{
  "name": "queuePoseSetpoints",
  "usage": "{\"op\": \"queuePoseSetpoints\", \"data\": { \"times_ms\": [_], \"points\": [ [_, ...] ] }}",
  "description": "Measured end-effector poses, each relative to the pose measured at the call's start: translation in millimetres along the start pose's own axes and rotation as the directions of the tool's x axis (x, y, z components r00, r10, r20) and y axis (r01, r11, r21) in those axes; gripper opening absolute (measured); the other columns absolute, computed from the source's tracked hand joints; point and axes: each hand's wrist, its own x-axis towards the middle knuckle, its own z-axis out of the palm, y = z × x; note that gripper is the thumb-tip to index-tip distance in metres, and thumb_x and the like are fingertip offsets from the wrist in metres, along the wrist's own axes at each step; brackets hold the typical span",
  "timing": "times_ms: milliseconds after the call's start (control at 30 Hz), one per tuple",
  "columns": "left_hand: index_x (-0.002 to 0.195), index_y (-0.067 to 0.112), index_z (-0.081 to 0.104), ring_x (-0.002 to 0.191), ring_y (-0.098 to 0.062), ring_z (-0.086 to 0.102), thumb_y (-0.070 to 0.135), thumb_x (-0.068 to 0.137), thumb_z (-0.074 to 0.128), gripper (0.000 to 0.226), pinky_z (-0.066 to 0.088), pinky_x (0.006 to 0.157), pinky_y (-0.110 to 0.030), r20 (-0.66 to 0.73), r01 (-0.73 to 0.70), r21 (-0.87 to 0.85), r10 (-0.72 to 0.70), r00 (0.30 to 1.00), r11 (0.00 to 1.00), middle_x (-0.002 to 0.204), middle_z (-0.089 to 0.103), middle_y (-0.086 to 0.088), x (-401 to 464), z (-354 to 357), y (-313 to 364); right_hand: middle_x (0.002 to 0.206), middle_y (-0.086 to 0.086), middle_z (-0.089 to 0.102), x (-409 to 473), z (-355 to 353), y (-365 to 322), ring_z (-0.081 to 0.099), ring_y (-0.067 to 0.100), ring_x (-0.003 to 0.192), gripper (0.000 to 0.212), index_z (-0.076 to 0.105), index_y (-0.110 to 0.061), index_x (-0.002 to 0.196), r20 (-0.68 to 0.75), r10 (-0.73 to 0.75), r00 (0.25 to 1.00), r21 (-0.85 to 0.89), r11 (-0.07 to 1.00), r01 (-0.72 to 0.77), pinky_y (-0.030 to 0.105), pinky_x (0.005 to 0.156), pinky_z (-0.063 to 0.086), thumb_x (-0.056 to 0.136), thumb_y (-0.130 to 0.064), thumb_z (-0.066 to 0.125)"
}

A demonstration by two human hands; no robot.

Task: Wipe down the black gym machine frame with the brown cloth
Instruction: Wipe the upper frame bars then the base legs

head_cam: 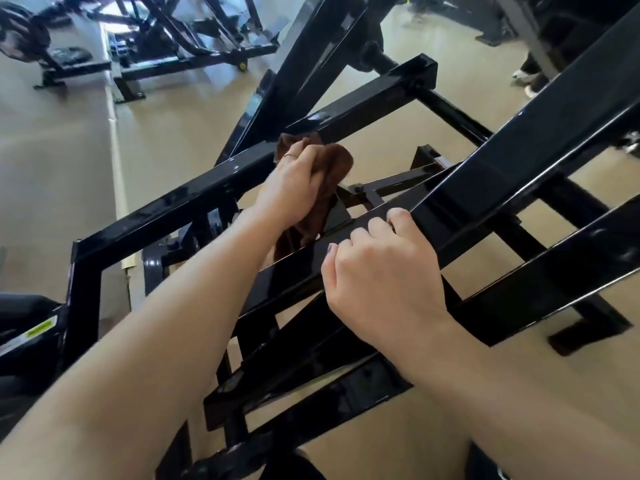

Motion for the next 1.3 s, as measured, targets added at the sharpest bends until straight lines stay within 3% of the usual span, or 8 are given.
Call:
{"op": "queuePoseSetpoints", "data": {
  "times_ms": [200, 333, 633, 767, 933, 1033, 1167, 1300],
  "points": [
    [0.143, 0.022, 0.047, 0.13, -0.029, 0.048, 0.028, 0.107, 0.043, 0.037, 0.045, 0.105, -0.042, -0.078, 0.06, 0.016, -0.058, 0.995, 0.998, 0.146, 0.046, -0.006, 48.1, 0.9, -10.5, 0.058, 0.009, 0.055, 0.4, 6.4, -0.4, 0.049, 0.03, 0.06, 0.052, 0.063, -0.008, 0.062, -0.133, -0.001, 0.991, 0.016, 1.0, 0.003, 0.047, 0.085, 0.047, 0.103, -0.023, 0.034],
    [0.139, 0.02, 0.053, 0.125, -0.029, 0.051, 0.027, 0.106, 0.045, 0.035, 0.049, 0.101, -0.039, -0.066, 0.087, -0.036, -0.089, 0.994, 0.996, 0.141, 0.047, -0.006, 34.2, -1.2, -2.5, 0.059, 0.009, 0.057, 2.2, 4.7, -0.3, 0.051, 0.029, 0.061, 0.053, 0.064, -0.008, 0.063, -0.116, -0.012, 0.993, -0.009, 1.0, 0.011, 0.047, 0.086, 0.046, 0.103, -0.024, 0.032],
    [0.136, 0.023, 0.056, 0.122, -0.025, 0.054, 0.023, 0.103, 0.054, 0.033, 0.052, 0.101, -0.044, 0.082, -0.22, -0.078, 0.226, 0.971, 0.972, 0.143, 0.05, -0.001, -52.6, 0.2, 26.3, 0.061, 0.013, 0.063, 1.0, -3.9, 1.6, 0.056, 0.032, 0.065, 0.057, 0.071, -0.005, 0.067, 0.018, -0.083, 0.996, -0.031, 0.996, 0.083, 0.05, 0.09, 0.044, 0.103, -0.026, 0.032],
    [0.14, 0.018, 0.053, 0.131, -0.032, 0.049, 0.024, 0.106, 0.049, 0.035, 0.047, 0.109, -0.046, 0.023, -0.113, 0.008, 0.113, 0.993, 0.994, 0.152, 0.044, -0.008, -22.8, -0.7, 18.1, 0.061, 0.01, 0.063, 10.6, -7.0, 11.9, 0.054, 0.028, 0.062, 0.049, 0.068, -0.012, 0.062, 0.12, -0.168, 0.978, -0.066, 0.982, 0.177, 0.046, 0.087, 0.044, 0.099, -0.031, 0.044],
    [0.14, 0.02, 0.051, 0.123, -0.029, 0.052, 0.027, 0.107, 0.045, 0.034, 0.05, 0.1, -0.043, -0.081, 0.046, -0.076, -0.052, 0.995, 0.996, 0.142, 0.048, -0.008, 10.9, 0.7, -0.3, 0.069, 0.011, 0.063, 22.7, -7.3, 6.4, 0.058, 0.028, 0.063, 0.049, 0.067, -0.011, 0.071, 0.129, -0.078, 0.988, -0.054, 0.995, 0.086, 0.041, 0.077, 0.047, 0.103, -0.033, 0.038],
    [0.141, 0.021, 0.052, 0.124, -0.029, 0.052, 0.026, 0.107, 0.046, 0.035, 0.049, 0.097, -0.04, -0.076, 0.094, -0.1, -0.102, 0.992, 0.991, 0.142, 0.048, -0.007, 7.0, 1.3, 5.2, 0.06, 0.009, 0.059, 20.3, -7.1, 5.9, 0.053, 0.026, 0.055, 0.049, 0.064, -0.011, 0.066, 0.099, -0.065, 0.993, -0.061, 0.996, 0.071, 0.038, 0.069, 0.044, 0.104, -0.033, 0.041],
    [0.14, 0.021, 0.056, 0.124, -0.017, 0.047, 0.02, 0.104, 0.053, 0.036, 0.039, 0.1, -0.028, 0.011, -0.025, -0.122, 0.026, 1.0, 0.992, 0.145, 0.049, -0.003, -44.8, -4.1, 13.4, 0.059, 0.011, 0.062, 15.9, -6.0, 4.8, 0.058, 0.029, 0.054, 0.042, 0.069, -0.007, 0.065, -0.035, -0.016, 0.999, -0.021, 1.0, 0.015, 0.037, 0.065, 0.044, 0.099, -0.023, 0.051],
    [0.138, 0.028, 0.057, 0.121, -0.008, 0.051, 0.02, 0.102, 0.056, 0.037, 0.043, 0.105, -0.029, 0.035, -0.097, -0.195, 0.106, 0.994, 0.976, 0.139, 0.055, 0.007, -123.9, -14.9, 11.0, 0.055, 0.012, 0.063, 7.6, -7.0, 4.6, 0.058, 0.028, 0.052, 0.045, 0.067, -0.007, 0.059, -0.131, -0.053, 0.99, -0.009, 0.999, 0.052, 0.039, 0.068, 0.047, 0.097, -0.017, 0.046]
  ]
}}
